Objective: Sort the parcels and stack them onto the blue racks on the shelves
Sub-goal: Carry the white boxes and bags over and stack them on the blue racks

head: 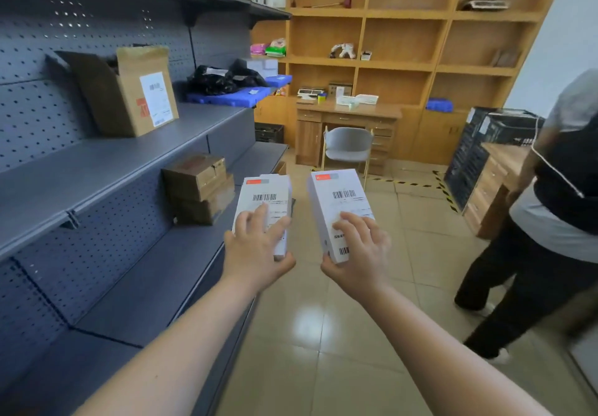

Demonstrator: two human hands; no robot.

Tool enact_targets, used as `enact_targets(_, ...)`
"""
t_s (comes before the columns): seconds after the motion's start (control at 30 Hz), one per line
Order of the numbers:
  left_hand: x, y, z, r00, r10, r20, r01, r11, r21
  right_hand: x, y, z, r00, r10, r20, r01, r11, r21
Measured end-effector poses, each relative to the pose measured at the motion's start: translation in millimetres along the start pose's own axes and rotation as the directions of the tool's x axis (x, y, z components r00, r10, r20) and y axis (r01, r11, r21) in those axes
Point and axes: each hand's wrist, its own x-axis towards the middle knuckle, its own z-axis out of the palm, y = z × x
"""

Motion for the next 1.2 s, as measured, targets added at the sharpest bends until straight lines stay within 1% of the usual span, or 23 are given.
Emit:
enact_targets(0.2, 93, -18, 0, 0.989, 0.122, -0.087, -0.127, 0.991, -0.052, 76, 3, 15, 0.996, 0.022, -0.085, -0.03, 0.995, -0.092)
enact_targets(0.4, 183, -42, -11, 0.961, 0.182, -0.207, -0.201, 0.977, -0.075, 155, 9, 25, 0.992, -0.023, -0.124, -0.006, 0.973, -0.231)
enact_targets(0.73, 311, -62, -46, 0.92, 0.21, -0.33, -0.263, 0.957, -0.124, 271, 23, 26, 0.973, -0.035, -0.228, -0.035, 0.954, -0.296)
enact_targets(0.8, 334, -58, -49, 0.916, 0.206, -0.346, -0.263, 0.957, -0.126, 293, 31, 27, 0.973, -0.076, -0.219, 0.0, 0.945, -0.327)
enact_targets(0.87, 356, -53, -49, 0.908, 0.198, -0.37, -0.257, 0.959, -0.118, 314, 41, 31, 0.968, -0.156, -0.195, 0.072, 0.922, -0.381)
enact_targets(0.93, 380, -46, -46, 0.892, 0.196, -0.408, -0.261, 0.959, -0.109, 335, 54, 36, 0.952, -0.223, -0.211, 0.124, 0.909, -0.398)
enact_targets(1.03, 417, -34, -40, 0.886, 0.208, -0.415, -0.259, 0.963, -0.07, 372, 74, 41, 0.942, -0.228, -0.246, 0.125, 0.918, -0.376)
enact_targets(1.2, 481, -12, -29, 0.876, 0.195, -0.442, -0.239, 0.97, -0.047, 435, 122, 49, 0.938, -0.234, -0.257, 0.138, 0.93, -0.341)
